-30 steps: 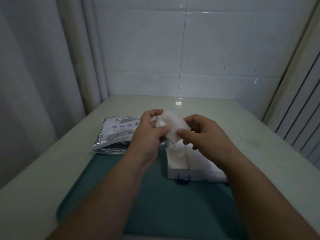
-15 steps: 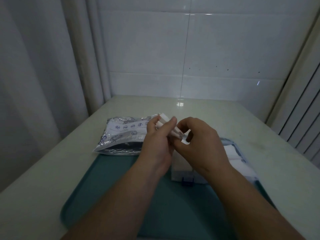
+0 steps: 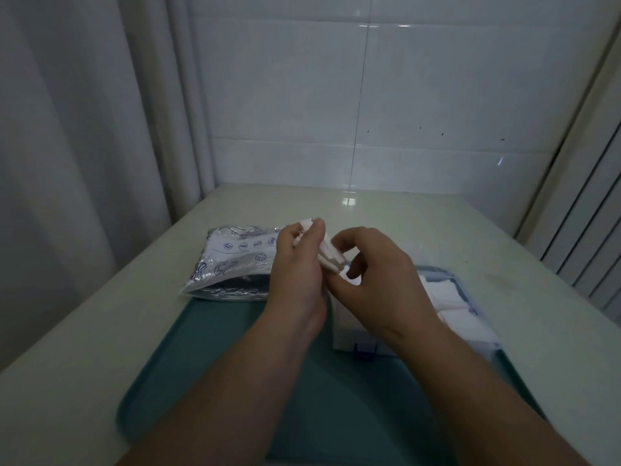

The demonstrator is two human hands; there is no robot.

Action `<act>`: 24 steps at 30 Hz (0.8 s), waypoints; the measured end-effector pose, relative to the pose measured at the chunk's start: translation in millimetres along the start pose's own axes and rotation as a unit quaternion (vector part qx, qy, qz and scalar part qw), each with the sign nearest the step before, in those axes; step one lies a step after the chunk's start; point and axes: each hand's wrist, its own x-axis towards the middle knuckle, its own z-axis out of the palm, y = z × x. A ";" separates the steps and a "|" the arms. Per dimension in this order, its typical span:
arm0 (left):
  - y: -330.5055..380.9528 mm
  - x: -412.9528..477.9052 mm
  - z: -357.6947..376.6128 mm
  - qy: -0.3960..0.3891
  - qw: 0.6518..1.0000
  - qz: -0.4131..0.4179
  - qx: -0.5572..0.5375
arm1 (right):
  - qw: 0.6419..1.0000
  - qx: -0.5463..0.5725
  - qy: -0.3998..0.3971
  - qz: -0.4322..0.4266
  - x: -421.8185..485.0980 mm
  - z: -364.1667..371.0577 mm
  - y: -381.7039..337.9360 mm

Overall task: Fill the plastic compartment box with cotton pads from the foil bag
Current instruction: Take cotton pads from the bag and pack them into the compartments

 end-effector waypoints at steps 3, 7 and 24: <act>-1.2 -2.0 1.1 -0.005 1.000 0.023 0.010 | 1.000 0.001 0.004 0.000 0.0 -0.3 -1.3; -0.3 -5.4 3.1 -0.038 0.999 0.004 -0.034 | 0.999 0.025 0.021 0.020 0.8 -4.8 -0.6; 1.3 -7.6 -0.8 -0.038 0.977 0.111 0.179 | 0.972 0.187 0.019 0.142 11.4 -37.0 16.2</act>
